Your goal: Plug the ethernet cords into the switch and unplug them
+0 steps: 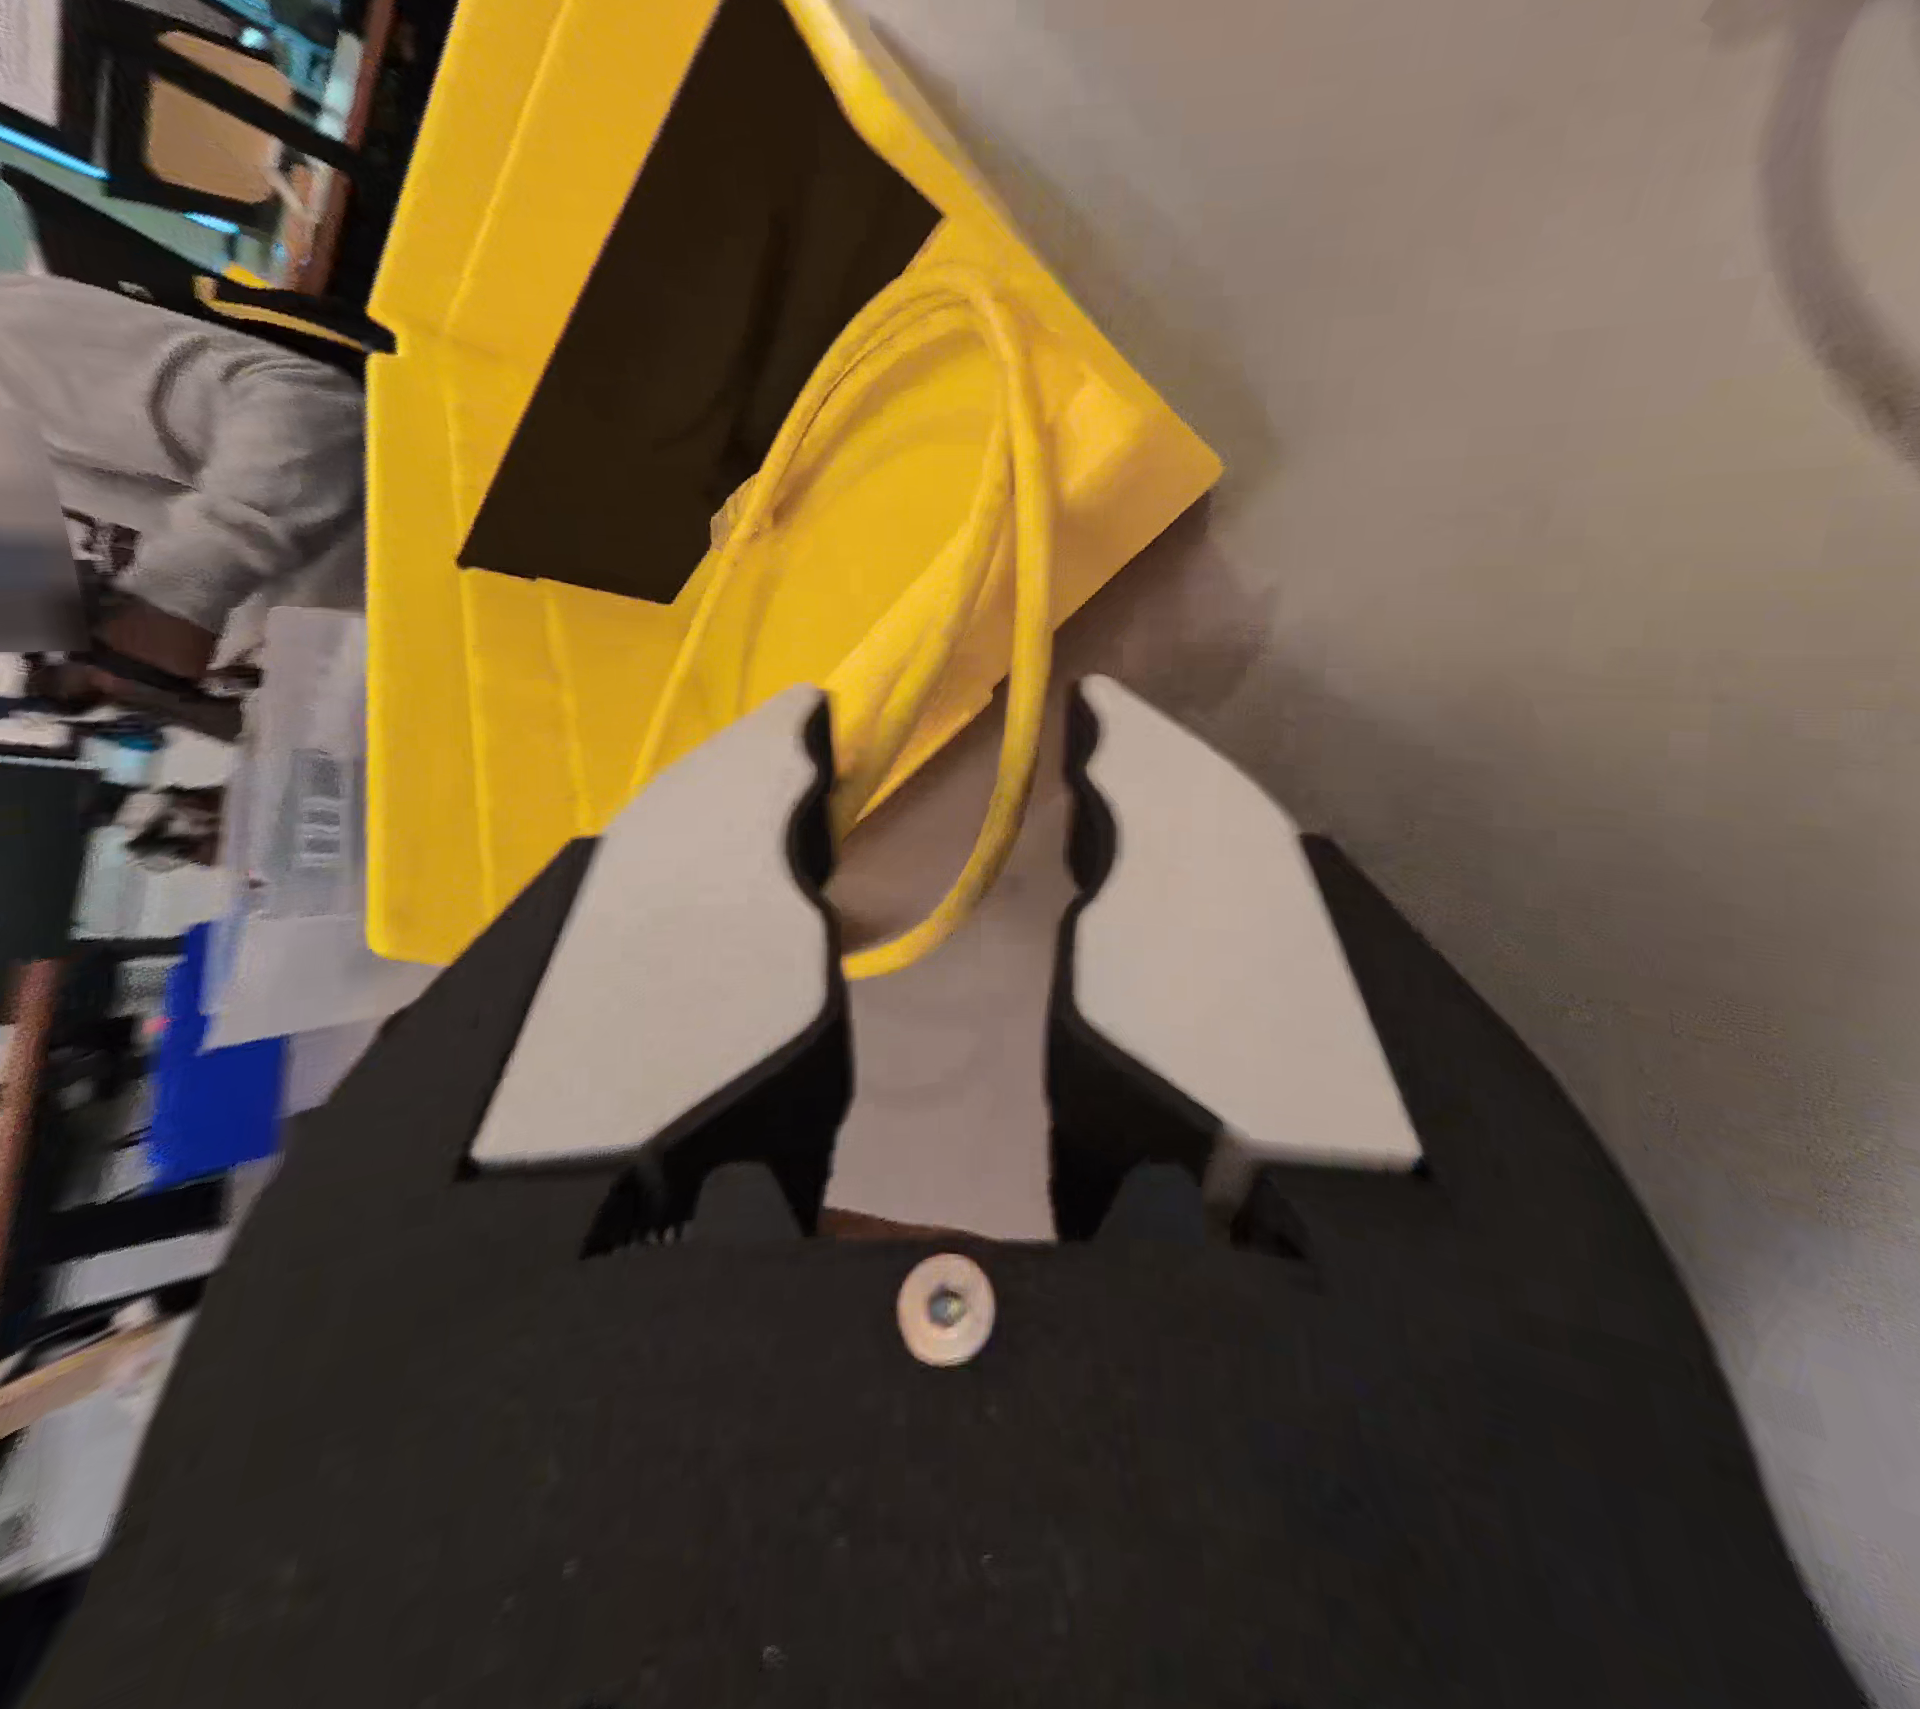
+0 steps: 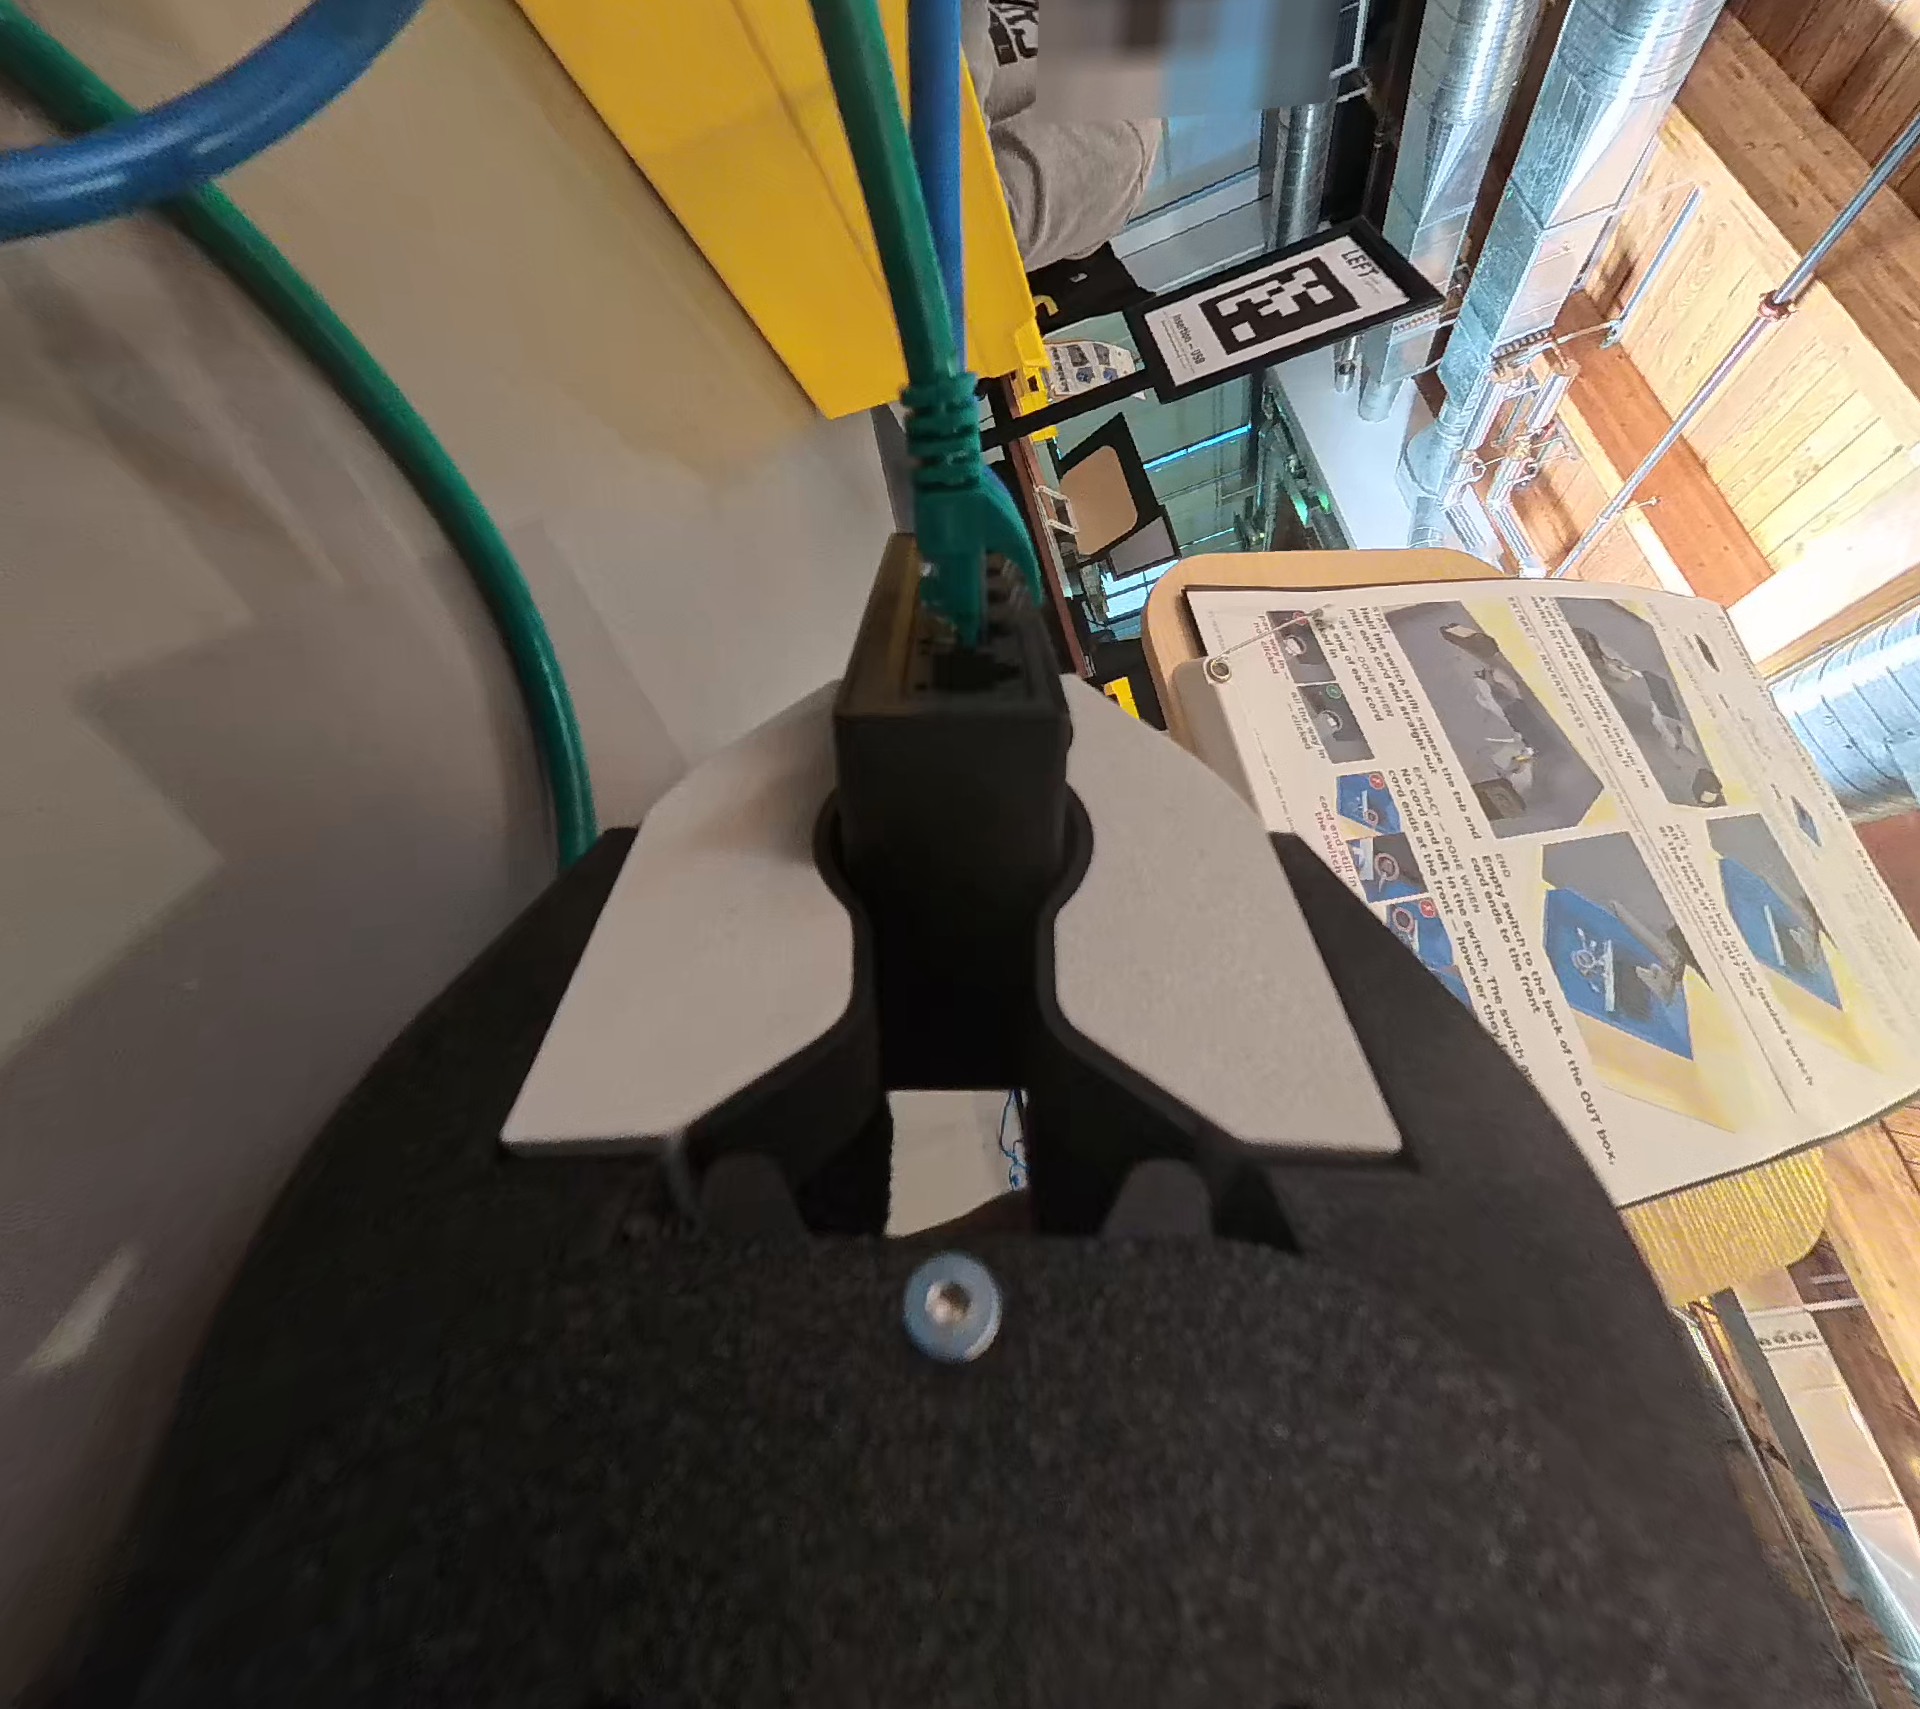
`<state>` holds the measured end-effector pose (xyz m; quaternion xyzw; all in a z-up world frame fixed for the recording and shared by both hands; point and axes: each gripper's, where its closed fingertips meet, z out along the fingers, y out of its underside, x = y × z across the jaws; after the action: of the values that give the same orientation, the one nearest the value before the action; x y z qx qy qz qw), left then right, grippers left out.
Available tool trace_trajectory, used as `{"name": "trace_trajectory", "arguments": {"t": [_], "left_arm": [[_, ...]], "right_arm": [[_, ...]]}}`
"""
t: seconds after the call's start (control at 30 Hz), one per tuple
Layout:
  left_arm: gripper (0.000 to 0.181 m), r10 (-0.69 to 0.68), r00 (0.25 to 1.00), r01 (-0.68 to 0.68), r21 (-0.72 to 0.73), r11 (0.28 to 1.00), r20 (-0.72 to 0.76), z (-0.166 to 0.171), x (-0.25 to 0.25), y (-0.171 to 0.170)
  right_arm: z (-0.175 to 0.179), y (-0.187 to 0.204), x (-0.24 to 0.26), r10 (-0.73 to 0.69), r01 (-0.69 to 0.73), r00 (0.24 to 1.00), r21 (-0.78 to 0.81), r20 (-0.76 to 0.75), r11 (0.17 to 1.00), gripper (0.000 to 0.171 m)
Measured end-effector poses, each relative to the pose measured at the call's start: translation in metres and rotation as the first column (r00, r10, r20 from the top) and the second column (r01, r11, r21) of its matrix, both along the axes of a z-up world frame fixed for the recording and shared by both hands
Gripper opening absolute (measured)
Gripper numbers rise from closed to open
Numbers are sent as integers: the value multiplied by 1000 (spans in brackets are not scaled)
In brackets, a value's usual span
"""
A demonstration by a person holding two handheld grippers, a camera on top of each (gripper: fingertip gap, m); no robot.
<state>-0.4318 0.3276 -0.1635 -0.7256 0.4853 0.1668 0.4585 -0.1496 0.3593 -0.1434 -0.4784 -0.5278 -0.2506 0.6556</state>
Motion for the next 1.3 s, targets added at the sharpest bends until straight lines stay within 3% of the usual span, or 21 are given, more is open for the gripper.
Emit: {"name": "trace_trajectory", "arguments": {"t": [0.07,0.13,0.3,0.37,0.43,0.57,0.67,0.73,0.8,0.9,0.97,1.3], "left_arm": [[16,20,997,-18,23,1000,-81,-6,0,7],[13,8,997,-3,75,997,-75,9,3,4],[11,22,1000,-27,267,963,20,82,-5,-15],[11,-40,996,9,340,940,83,115,0,-37],[11,-190,976,137,382,914,104,134,21,-70],[11,-476,879,462,312,830,-35,100,64,-141],[11,-607,794,595,160,788,34,53,87,-187],[12,-632,774,632,98,769,-35,21,90,-199],[11,-625,777,629,64,775,-74,-1,88,-196],[10,-615,788,614,-53,787,5,-20,86,-194],[27,-576,816,575,-152,804,47,-29,79,-192],[31,-286,924,346,-237,908,254,-10,9,-172]], "right_arm": [[0,0,0,-3,3,1000,1,-1,1000,30],[0,0,1,-5,5,1000,0,-3,1000,30],[-1,1,0,-6,6,1000,-5,2,1000,30],[-1,0,0,-8,8,1000,-4,4,1000,30],[0,0,1,-12,12,1000,-2,1,1000,30],[0,1,2,-21,21,1000,-1,-1,1000,30],[-1,1,2,-22,22,1000,-4,1,1000,30],[-1,1,2,-22,22,1000,-5,3,1000,30],[-2,1,2,-25,25,1000,-6,5,1000,30],[-3,1,2,-30,30,999,-10,10,999,30],[-4,1,2,-33,33,999,-12,16,999,30],[-6,2,2,-33,33,999,-24,21,999,30]]}}
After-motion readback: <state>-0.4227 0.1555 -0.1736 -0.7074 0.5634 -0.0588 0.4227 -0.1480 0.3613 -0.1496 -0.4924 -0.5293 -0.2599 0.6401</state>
